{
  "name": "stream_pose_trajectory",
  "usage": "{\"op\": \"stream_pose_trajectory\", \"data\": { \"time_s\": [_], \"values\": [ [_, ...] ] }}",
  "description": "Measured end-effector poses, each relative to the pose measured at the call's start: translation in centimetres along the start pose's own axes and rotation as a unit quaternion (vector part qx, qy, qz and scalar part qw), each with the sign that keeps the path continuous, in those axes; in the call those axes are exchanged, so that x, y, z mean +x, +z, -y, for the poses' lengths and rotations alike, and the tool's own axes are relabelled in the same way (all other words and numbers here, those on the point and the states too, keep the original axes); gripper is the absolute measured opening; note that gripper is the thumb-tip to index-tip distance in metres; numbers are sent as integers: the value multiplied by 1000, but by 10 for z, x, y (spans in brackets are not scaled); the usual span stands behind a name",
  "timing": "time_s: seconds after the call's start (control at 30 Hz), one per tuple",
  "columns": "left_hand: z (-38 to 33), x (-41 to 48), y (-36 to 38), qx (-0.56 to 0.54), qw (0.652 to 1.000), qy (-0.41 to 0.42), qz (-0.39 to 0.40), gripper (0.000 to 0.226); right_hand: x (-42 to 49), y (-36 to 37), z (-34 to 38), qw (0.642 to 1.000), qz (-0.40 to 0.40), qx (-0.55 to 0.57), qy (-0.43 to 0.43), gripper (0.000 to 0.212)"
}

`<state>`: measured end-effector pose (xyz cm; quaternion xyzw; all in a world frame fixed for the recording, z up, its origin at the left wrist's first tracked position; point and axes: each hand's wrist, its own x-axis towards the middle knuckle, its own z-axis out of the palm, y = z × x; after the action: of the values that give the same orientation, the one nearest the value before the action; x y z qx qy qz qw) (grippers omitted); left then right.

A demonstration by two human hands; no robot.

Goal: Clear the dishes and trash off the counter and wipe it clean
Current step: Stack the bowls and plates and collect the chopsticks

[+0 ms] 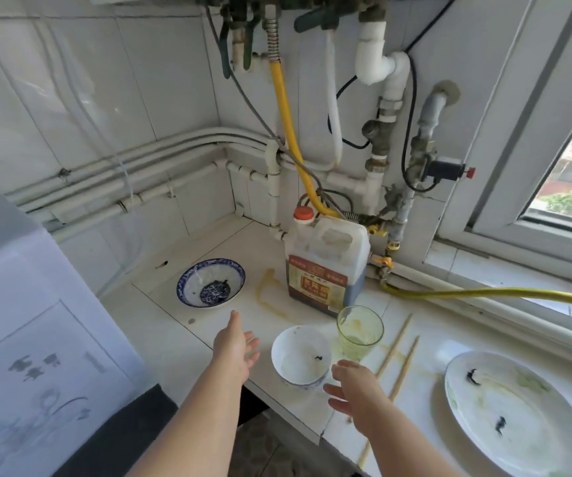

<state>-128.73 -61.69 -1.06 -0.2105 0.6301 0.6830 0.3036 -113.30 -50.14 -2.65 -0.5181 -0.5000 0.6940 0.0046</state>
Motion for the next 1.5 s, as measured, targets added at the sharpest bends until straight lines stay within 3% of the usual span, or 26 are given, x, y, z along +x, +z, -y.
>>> {"op": "stream_pose_trajectory", "data": {
  "time_s": [0.37,0.53,0.8,1.03,1.17,1.3,1.5],
  "values": [
    [-51,77,-24,-43,999,-23,-18,55,3,34,4,995,-83,-55,-13,26],
    [-66,105,-26,-40,998,-43,0,51,0,40,0,988,-127,-85,-22,37],
    [-70,119,-33,8,997,-53,-46,38,-11,35,4,987,-132,-80,-35,35],
    [-37,88,-52,36,998,-3,-46,26,-22,44,15,990,-117,-54,-65,34],
    [-17,59,-68,89,993,64,-47,16,-34,44,20,990,-96,-31,-97,31],
    [0,18,-80,226,964,134,-30,17,-55,35,19,989,-65,-15,-130,28],
    [27,-64,-64,370,911,161,79,19,-93,-2,1,983,-67,-43,-163,23]
  ]
}}
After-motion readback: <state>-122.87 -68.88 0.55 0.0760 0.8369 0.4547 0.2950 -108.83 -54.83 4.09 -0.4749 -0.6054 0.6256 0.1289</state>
